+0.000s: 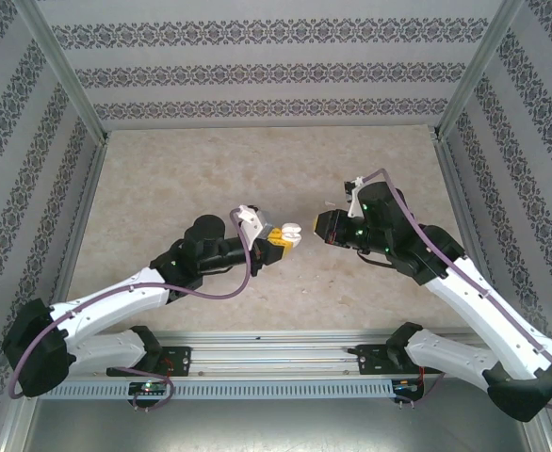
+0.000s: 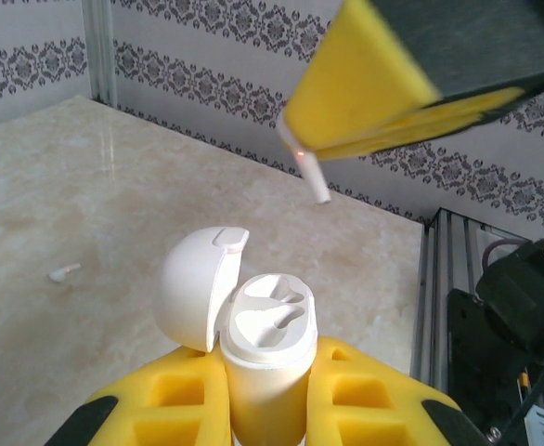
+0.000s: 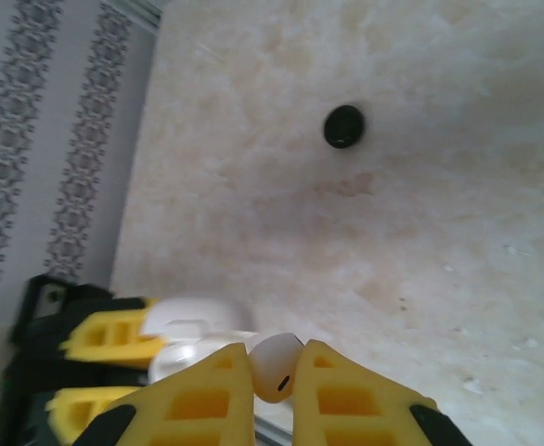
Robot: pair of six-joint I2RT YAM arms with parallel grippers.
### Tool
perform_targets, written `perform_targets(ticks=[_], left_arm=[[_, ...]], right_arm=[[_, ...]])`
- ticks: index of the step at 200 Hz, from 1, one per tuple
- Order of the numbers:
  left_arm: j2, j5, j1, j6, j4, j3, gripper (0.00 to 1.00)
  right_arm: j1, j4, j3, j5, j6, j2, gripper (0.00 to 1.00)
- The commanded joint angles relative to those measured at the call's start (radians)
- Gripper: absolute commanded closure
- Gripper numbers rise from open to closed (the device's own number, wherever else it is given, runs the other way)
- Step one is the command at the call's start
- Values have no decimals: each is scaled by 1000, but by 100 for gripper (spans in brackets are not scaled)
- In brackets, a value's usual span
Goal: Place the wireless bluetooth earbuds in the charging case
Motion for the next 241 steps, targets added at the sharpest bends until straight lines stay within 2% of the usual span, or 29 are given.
perform_targets(ticks=[1,79,241], left_arm=[[16,-16,-15,27,95,48,100],[20,-88,-15,-37,252,-9,100],[20,-79,-16,-72,290,-11,100]], right_arm=[[41,85,21,63,92,-32,88],[99,207,-11,73,175,-38,88],[129,292,-36,104,181,18,88]])
